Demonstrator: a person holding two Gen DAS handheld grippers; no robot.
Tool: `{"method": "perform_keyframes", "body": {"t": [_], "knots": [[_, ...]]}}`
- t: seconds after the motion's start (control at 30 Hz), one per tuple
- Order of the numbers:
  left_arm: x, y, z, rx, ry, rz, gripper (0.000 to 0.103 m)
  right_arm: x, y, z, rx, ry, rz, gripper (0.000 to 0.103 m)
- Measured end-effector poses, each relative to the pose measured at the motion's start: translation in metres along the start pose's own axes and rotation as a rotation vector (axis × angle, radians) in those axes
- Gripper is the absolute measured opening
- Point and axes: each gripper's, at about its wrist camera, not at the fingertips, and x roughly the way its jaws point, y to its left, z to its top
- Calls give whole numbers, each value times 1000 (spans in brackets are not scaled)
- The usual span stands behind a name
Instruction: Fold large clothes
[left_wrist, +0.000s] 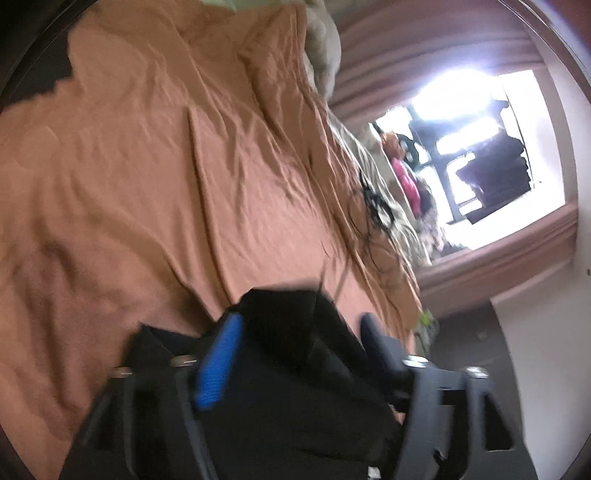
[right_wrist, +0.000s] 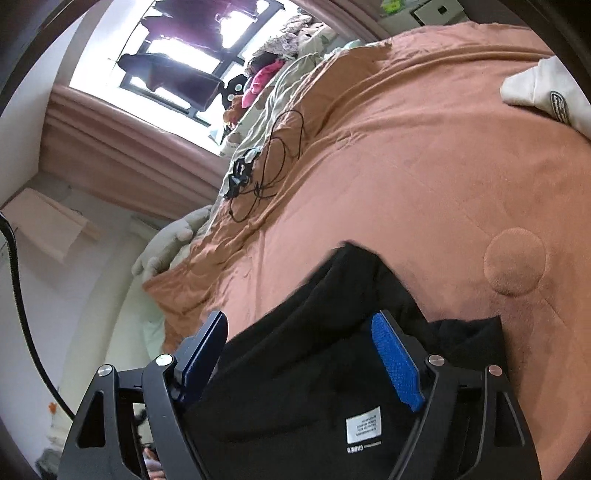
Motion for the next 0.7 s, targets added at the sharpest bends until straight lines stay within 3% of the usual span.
{"method": "perform_keyframes", "body": {"t": [0.27, 0.7], "knots": [[-38, 19, -7, 56, -26, 102, 77, -24, -11, -10, -36, 16, -110, 81], [-65, 74, -68, 194, 145, 267, 66, -62, -45, -58, -91, 126, -283, 70]]}}
